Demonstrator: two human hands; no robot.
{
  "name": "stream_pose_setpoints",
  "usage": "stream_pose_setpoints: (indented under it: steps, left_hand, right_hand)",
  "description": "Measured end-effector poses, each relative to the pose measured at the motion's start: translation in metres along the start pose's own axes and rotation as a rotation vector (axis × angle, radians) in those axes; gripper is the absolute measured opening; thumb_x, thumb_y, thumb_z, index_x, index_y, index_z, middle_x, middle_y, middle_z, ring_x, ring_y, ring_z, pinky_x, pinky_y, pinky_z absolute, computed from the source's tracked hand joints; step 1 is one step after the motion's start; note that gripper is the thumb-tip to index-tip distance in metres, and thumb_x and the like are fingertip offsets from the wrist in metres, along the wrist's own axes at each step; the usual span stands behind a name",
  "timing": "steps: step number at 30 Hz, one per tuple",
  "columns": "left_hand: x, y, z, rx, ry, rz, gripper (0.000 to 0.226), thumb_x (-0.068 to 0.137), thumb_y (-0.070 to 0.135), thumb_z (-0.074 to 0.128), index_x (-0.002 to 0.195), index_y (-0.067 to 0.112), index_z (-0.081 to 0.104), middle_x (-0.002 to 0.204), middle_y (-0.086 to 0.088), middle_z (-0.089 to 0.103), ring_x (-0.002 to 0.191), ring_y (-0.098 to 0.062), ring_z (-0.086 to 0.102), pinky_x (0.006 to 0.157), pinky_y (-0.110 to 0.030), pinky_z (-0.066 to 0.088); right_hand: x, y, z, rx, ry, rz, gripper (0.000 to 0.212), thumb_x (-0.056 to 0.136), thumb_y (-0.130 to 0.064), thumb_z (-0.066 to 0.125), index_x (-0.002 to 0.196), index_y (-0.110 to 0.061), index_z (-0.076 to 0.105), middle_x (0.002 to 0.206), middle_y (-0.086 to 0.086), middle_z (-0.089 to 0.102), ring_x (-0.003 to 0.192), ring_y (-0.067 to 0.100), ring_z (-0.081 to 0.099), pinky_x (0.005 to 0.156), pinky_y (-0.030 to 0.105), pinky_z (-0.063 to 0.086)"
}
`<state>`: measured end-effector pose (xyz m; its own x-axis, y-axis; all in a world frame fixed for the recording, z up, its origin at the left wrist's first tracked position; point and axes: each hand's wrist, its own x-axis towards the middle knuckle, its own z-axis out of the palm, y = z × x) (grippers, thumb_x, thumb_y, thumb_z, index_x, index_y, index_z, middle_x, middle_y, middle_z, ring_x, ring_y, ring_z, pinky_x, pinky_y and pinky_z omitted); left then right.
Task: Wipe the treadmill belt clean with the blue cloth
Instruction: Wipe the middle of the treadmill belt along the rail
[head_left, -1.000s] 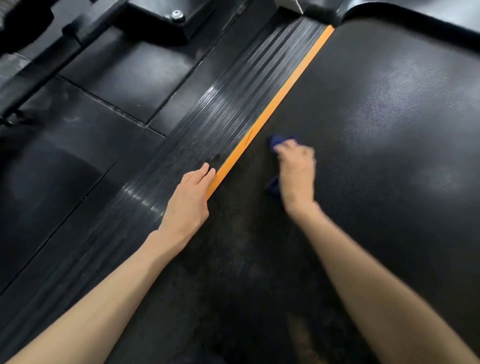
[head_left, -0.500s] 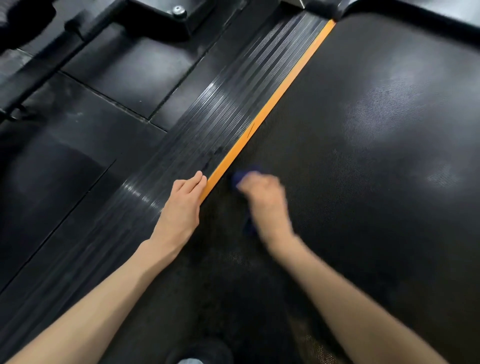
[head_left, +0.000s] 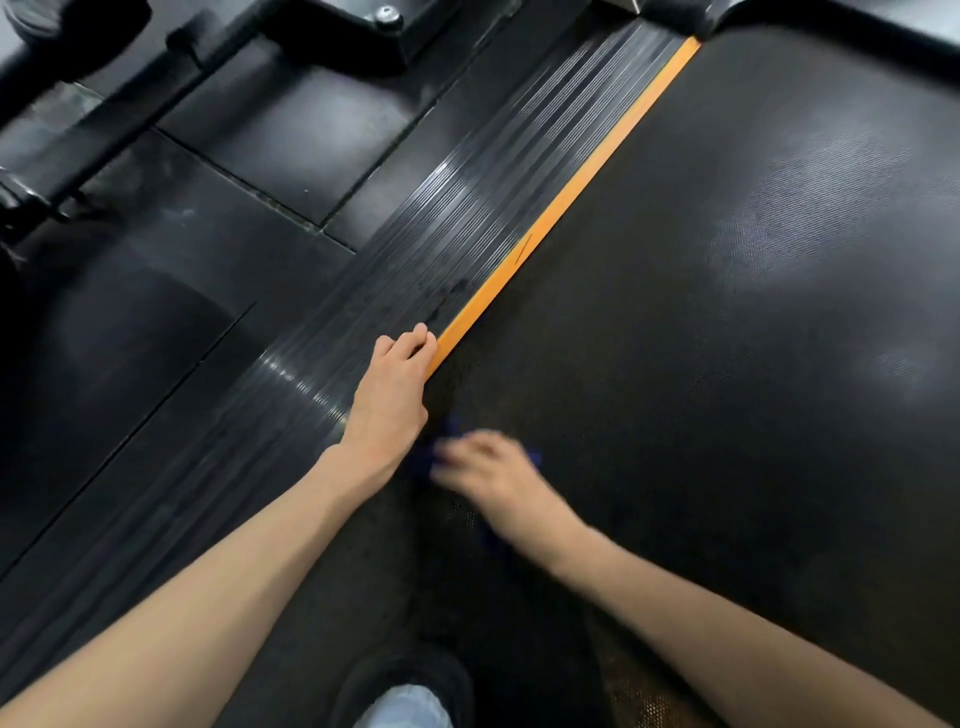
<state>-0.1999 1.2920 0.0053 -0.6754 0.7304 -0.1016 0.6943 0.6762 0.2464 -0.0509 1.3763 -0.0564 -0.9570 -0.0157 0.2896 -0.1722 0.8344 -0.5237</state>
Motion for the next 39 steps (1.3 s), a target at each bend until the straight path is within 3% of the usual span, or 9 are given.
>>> stream_pose_setpoints:
  steps: [3, 8, 10, 15, 18, 22, 24, 32, 39]
  left_hand:
    - [0.001, 0.000, -0.001, 0.021, -0.002, -0.003, 0.058, 0.082, -0.010, 0.056, 0.136, 0.008, 0.044, 0.142, -0.002, 0.042, 0.105, -0.023, 0.042, 0.084, -0.034, 0.048]
    - [0.004, -0.004, -0.005, -0.006, -0.041, -0.010, 0.059, 0.081, -0.010, 0.055, 0.136, 0.010, 0.045, 0.144, -0.001, 0.041, 0.104, -0.024, 0.041, 0.086, -0.035, 0.046]
    - [0.006, -0.007, -0.007, -0.028, -0.064, -0.008, 0.061, 0.079, -0.013, 0.054, 0.136, 0.010, 0.046, 0.144, -0.001, 0.041, 0.102, -0.024, 0.041, 0.086, -0.040, 0.046]
    - [0.008, -0.008, -0.006, -0.028, -0.063, 0.002, 0.062, 0.077, -0.012, 0.055, 0.135, 0.010, 0.047, 0.142, -0.003, 0.042, 0.103, -0.024, 0.042, 0.087, -0.036, 0.045]
    - [0.005, -0.014, -0.004, -0.053, -0.055, 0.038, 0.063, 0.080, -0.010, 0.057, 0.138, 0.013, 0.045, 0.144, 0.001, 0.042, 0.096, -0.020, 0.043, 0.085, -0.034, 0.045]
    - [0.007, -0.018, -0.007, -0.179, -0.046, 0.001, 0.057, 0.087, -0.006, 0.055, 0.138, 0.018, 0.047, 0.143, 0.007, 0.043, 0.092, -0.013, 0.040, 0.083, -0.027, 0.041]
    - [0.007, -0.015, -0.009, -0.192, -0.044, -0.008, 0.055, 0.087, -0.007, 0.054, 0.137, 0.017, 0.048, 0.143, 0.007, 0.043, 0.092, -0.015, 0.040, 0.082, -0.029, 0.043]
    - [0.008, -0.018, -0.010, -0.143, -0.097, 0.000, 0.062, 0.087, -0.007, 0.050, 0.143, 0.019, 0.038, 0.148, 0.010, 0.035, 0.098, -0.011, 0.037, 0.081, -0.019, 0.037]
    - [0.008, -0.014, -0.015, -0.118, -0.127, -0.009, 0.059, 0.088, -0.008, 0.046, 0.141, 0.019, 0.040, 0.149, 0.009, 0.035, 0.098, -0.014, 0.036, 0.085, -0.032, 0.044]
  right_hand:
    - [-0.011, 0.027, -0.019, -0.023, -0.189, -0.308, 0.042, 0.101, -0.021, 0.029, 0.116, -0.008, 0.065, 0.129, 0.012, 0.058, 0.118, 0.027, 0.047, 0.102, 0.034, 0.031]
    - [0.001, 0.125, -0.087, -0.249, 0.283, 0.530, 0.029, 0.094, -0.015, 0.049, 0.118, -0.010, 0.065, 0.129, 0.009, 0.058, 0.108, 0.034, 0.051, 0.094, 0.044, 0.039]
    - [0.001, 0.113, -0.084, -0.199, 0.345, 0.631, 0.028, 0.092, -0.011, 0.053, 0.117, -0.010, 0.066, 0.127, 0.009, 0.059, 0.107, 0.033, 0.050, 0.095, 0.036, 0.037]
    - [-0.016, 0.001, -0.003, -0.020, -0.011, -0.009, 0.041, 0.101, -0.023, 0.030, 0.110, -0.010, 0.068, 0.126, 0.009, 0.061, 0.112, 0.024, 0.049, 0.100, 0.030, 0.032]
    - [0.005, 0.049, -0.036, -0.095, -0.114, -0.321, 0.045, 0.103, -0.023, 0.026, 0.114, -0.007, 0.067, 0.127, 0.013, 0.060, 0.114, 0.027, 0.049, 0.097, 0.037, 0.038]
    - [0.022, 0.148, -0.113, -0.279, 0.420, 0.593, 0.029, 0.096, -0.018, 0.046, 0.113, -0.012, 0.069, 0.125, 0.010, 0.060, 0.110, 0.035, 0.052, 0.095, 0.025, 0.033]
    - [0.031, 0.141, -0.103, -0.215, 0.555, 0.800, 0.028, 0.089, -0.008, 0.050, 0.107, -0.007, 0.071, 0.116, 0.015, 0.063, 0.103, 0.041, 0.055, 0.092, 0.029, 0.037]
    - [0.043, 0.039, -0.014, -0.132, -0.151, -0.321, 0.040, 0.096, -0.020, 0.033, 0.110, -0.014, 0.070, 0.122, 0.006, 0.064, 0.102, 0.028, 0.058, 0.086, 0.035, 0.042]
    - [0.075, 0.099, -0.054, -0.258, 0.332, 0.506, 0.030, 0.080, 0.000, 0.062, 0.106, -0.014, 0.071, 0.118, 0.004, 0.066, 0.090, 0.031, 0.055, 0.075, 0.045, 0.050]
